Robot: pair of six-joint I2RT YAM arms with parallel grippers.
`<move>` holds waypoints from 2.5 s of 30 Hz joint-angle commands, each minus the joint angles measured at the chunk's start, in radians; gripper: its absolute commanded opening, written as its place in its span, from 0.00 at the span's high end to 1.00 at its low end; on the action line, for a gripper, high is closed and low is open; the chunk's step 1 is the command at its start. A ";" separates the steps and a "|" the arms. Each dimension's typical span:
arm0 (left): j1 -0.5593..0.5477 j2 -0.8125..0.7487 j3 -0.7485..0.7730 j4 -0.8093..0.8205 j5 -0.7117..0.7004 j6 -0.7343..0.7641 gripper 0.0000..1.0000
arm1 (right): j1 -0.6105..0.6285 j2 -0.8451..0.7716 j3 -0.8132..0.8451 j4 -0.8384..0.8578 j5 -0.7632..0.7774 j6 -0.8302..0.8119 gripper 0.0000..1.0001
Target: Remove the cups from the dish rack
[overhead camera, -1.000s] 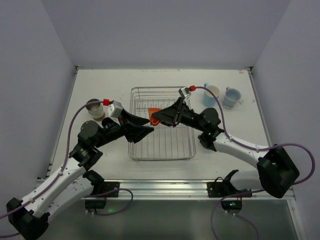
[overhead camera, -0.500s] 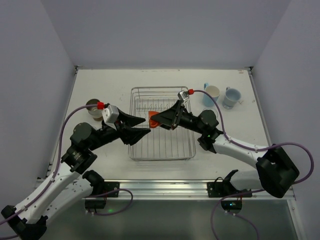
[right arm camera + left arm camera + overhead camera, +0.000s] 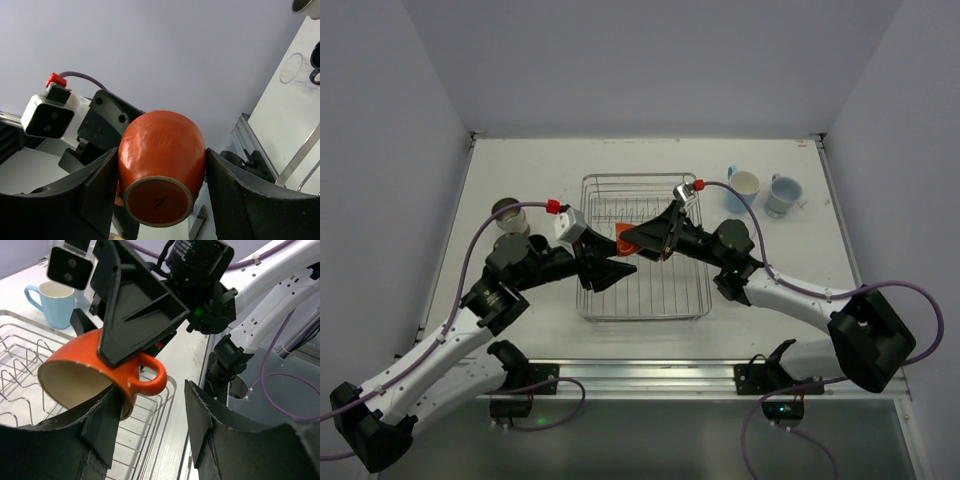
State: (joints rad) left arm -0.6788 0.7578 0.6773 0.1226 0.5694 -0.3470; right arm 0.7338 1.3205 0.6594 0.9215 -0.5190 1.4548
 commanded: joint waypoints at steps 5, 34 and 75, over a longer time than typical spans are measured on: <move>-0.053 0.072 0.050 0.103 -0.071 0.032 0.73 | 0.024 0.016 0.009 0.079 -0.006 0.019 0.91; -0.071 0.026 -0.009 0.036 -0.267 0.051 0.48 | 0.015 0.028 -0.035 0.231 -0.026 0.082 0.75; -0.093 -0.078 -0.059 0.098 -0.309 0.069 1.00 | -0.020 -0.003 -0.081 0.277 -0.035 0.122 0.26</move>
State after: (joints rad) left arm -0.7876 0.7345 0.6174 0.1841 0.3801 -0.2340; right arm 0.7330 1.3453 0.5900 1.0492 -0.5465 1.6150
